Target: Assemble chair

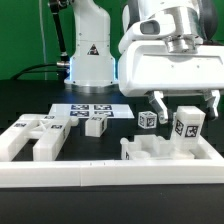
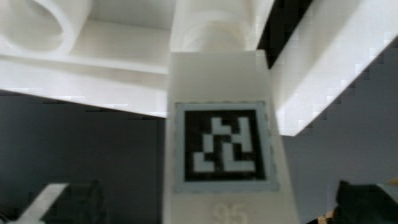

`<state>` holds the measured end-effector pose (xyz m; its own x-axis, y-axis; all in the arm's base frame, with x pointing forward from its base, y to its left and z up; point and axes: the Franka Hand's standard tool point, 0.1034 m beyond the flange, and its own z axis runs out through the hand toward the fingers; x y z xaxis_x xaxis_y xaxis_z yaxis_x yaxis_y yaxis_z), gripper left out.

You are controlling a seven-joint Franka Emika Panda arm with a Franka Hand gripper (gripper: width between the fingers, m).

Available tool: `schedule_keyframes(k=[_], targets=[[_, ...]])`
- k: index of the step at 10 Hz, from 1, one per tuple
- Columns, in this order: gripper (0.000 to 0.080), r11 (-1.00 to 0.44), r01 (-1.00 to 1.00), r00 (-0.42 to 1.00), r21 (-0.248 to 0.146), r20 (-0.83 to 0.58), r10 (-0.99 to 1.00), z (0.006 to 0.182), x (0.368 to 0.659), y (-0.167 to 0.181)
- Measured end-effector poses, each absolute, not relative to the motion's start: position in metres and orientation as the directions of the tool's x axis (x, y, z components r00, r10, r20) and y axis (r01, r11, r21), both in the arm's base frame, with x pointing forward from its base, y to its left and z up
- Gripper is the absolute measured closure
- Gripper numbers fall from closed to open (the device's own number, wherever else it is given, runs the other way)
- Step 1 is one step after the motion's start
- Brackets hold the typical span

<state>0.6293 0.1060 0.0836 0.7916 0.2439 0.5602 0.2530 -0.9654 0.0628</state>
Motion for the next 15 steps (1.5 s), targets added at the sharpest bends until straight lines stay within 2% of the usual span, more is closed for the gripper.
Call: schedule_keyframes(k=[2, 4, 8, 9, 10, 13, 14, 15], targets=[[0.0151, -0.961, 0.265, 0.787, 0.075, 0.559, 0.261, 0.094, 0.633, 0.101], [0.0151, -0.958, 0.279, 0.785, 0.075, 0.557, 0.272, 0.114, 0.636, 0.108], [0.0151, -0.952, 0.293, 0.782, 0.085, 0.552, 0.29, 0.109, 0.635, 0.106], [0.0151, -0.943, 0.314, 0.776, 0.107, 0.544, 0.32, 0.105, 0.635, 0.1], [0.0151, -0.945, 0.307, 0.779, 0.11, 0.541, 0.316, 0.105, 0.635, 0.095], [0.0151, -0.945, 0.311, 0.79, 0.103, 0.524, 0.318, 0.103, 0.634, 0.096], [0.0151, -0.946, 0.317, 0.842, 0.065, 0.439, 0.312, 0.097, 0.628, 0.103], [0.0151, -0.948, 0.317, 0.875, 0.037, 0.375, 0.307, 0.1, 0.628, 0.112]])
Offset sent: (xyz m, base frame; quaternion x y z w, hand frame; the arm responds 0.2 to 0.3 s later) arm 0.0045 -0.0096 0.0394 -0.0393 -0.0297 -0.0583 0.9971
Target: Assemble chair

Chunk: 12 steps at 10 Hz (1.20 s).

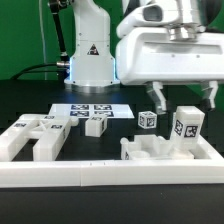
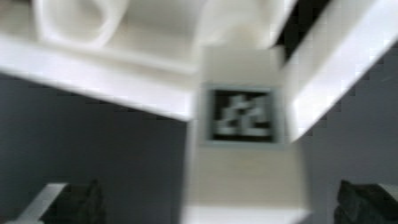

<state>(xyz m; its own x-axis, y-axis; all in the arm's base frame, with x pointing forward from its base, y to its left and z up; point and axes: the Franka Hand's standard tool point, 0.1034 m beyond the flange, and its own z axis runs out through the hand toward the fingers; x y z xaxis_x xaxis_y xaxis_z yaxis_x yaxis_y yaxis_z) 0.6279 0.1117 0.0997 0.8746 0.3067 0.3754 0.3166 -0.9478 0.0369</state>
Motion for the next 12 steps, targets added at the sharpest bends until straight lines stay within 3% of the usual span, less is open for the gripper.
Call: schedule_keyframes(k=[6, 12], targets=[[0.0151, -0.947, 0.317, 0.948, -0.049, 0.036, 0.316, 0.093, 0.628, 0.113], [0.0151, -0.953, 0.301, 0.953, -0.041, 0.042, 0.299, 0.089, 0.634, 0.099]])
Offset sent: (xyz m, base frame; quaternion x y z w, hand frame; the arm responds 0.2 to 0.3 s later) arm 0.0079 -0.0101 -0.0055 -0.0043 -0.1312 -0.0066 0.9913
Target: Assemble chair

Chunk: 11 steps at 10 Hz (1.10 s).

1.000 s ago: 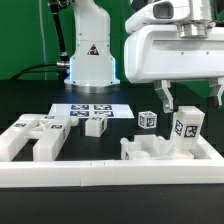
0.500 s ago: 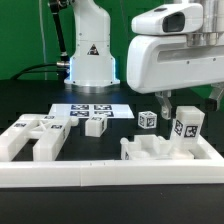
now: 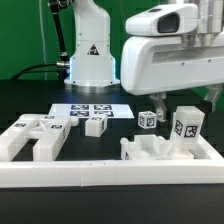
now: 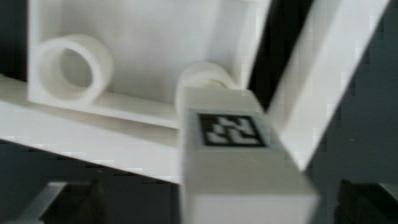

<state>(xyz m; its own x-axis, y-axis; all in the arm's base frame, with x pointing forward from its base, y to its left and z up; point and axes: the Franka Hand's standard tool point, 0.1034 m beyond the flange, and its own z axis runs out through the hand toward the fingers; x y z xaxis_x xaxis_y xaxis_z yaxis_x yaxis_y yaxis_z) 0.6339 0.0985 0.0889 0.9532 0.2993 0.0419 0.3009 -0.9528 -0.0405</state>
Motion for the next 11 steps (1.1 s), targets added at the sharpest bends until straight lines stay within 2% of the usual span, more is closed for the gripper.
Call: schedule_keyframes(k=[3, 5, 6, 7, 9, 11], targets=[[0.0151, -0.956, 0.291, 0.956, -0.041, 0.04, 0.289, 0.0873, 0.6333, 0.0994], [0.0414, -0.956, 0.291, 0.956, -0.042, 0.039, 0.29, 0.0862, 0.6327, 0.0998], [0.0414, -0.956, 0.291, 0.956, -0.042, 0.039, 0.29, 0.0862, 0.6327, 0.0998], [0.051, -0.957, 0.286, 0.958, -0.043, 0.038, 0.284, 0.0862, 0.6327, 0.0998], [0.051, -0.964, 0.261, 0.965, -0.044, 0.037, 0.26, 0.0862, 0.6327, 0.0998], [0.051, -0.991, 0.125, 0.992, -0.05, 0.031, 0.123, 0.0862, 0.6326, 0.1006]])
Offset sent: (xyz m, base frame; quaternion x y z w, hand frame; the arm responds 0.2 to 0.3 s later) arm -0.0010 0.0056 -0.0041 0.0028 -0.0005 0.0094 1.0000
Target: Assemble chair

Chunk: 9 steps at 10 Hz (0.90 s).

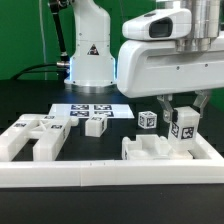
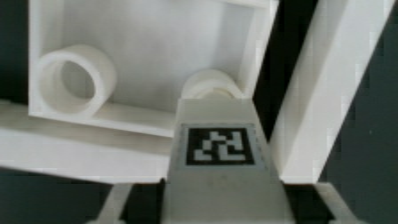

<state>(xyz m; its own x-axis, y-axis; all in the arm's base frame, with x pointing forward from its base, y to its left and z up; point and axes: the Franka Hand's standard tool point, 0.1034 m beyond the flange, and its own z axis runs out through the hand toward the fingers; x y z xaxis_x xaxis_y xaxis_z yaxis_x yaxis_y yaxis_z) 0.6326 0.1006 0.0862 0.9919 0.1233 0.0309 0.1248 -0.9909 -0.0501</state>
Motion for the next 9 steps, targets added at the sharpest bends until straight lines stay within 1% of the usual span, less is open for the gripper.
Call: schedule_keyframes(k=[4, 7, 9], targets=[[0.0509, -0.98, -0.185, 0.982, -0.069, 0.027, -0.187, 0.085, 0.631, 0.103], [0.0509, -0.904, -0.421, 0.906, -0.079, 0.014, -0.423, 0.084, 0.631, 0.111], [0.0509, -0.815, -0.574, 0.817, -0.083, 0.002, -0.576, 0.084, 0.63, 0.117]])
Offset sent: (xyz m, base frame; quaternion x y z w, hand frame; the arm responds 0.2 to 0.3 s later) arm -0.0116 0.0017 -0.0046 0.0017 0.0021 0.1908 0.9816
